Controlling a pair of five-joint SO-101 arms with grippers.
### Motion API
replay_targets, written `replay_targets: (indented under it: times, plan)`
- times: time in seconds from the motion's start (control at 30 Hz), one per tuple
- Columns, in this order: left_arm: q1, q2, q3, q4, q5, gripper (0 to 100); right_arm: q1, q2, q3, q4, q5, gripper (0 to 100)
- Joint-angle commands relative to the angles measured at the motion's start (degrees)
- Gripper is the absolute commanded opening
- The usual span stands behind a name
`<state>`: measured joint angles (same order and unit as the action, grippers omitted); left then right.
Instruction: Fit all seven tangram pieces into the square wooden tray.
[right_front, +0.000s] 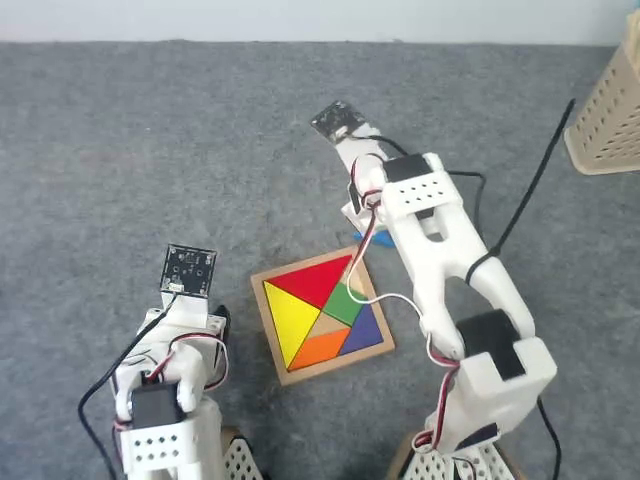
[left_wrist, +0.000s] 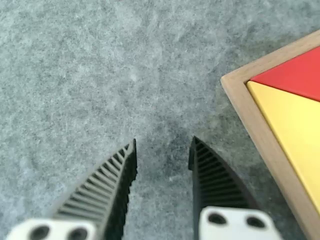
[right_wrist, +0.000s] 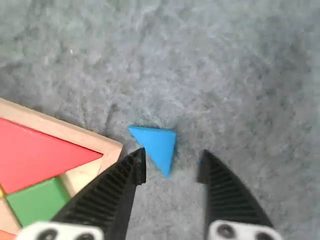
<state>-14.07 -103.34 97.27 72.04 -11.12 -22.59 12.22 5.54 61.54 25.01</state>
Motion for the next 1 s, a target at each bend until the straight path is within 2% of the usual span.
replay_targets:
  times: [0.0,0.1,0.17,0.2,0.3,0.33,0.47,0.67,0.97]
  plan:
    - [0.0,-0.4,-0.7,0.3,-0.3,17,-0.1,1.6,-5.7,-0.1,2.1,1.6]
    - [0.0,-0.4,-0.7,0.3,-0.3,17,-0.2,6.0,-9.8,1.2,0.5,16.9]
    - [0.0,-0.4,-0.7,0.3,-0.3,17,-0.2,9.4,-13.0,3.3,0.5,21.7]
    - [0.0,-0.4,-0.7,0.3,-0.3,17,-0.2,10.9,-14.5,4.4,0.5,18.8]
    - [0.0,-0.4,-0.7,0.3,-0.3,17,0.3,14.4,-18.5,5.3,-0.4,0.7]
    - [0.0,-0.4,-0.7,0.3,-0.3,17,0.5,15.3,-19.5,5.3,-0.7,0.6]
    - [0.0,-0.4,-0.7,0.3,-0.3,17,1.3,17.1,-20.3,6.7,2.1,15.1]
    - [0.0,-0.4,-0.7,0.3,-0.3,17,1.2,17.5,-20.0,11.1,8.2,15.5]
    - [0.0,-0.4,-0.7,0.3,-0.3,17,1.3,17.8,-17.1,10.9,10.3,15.9]
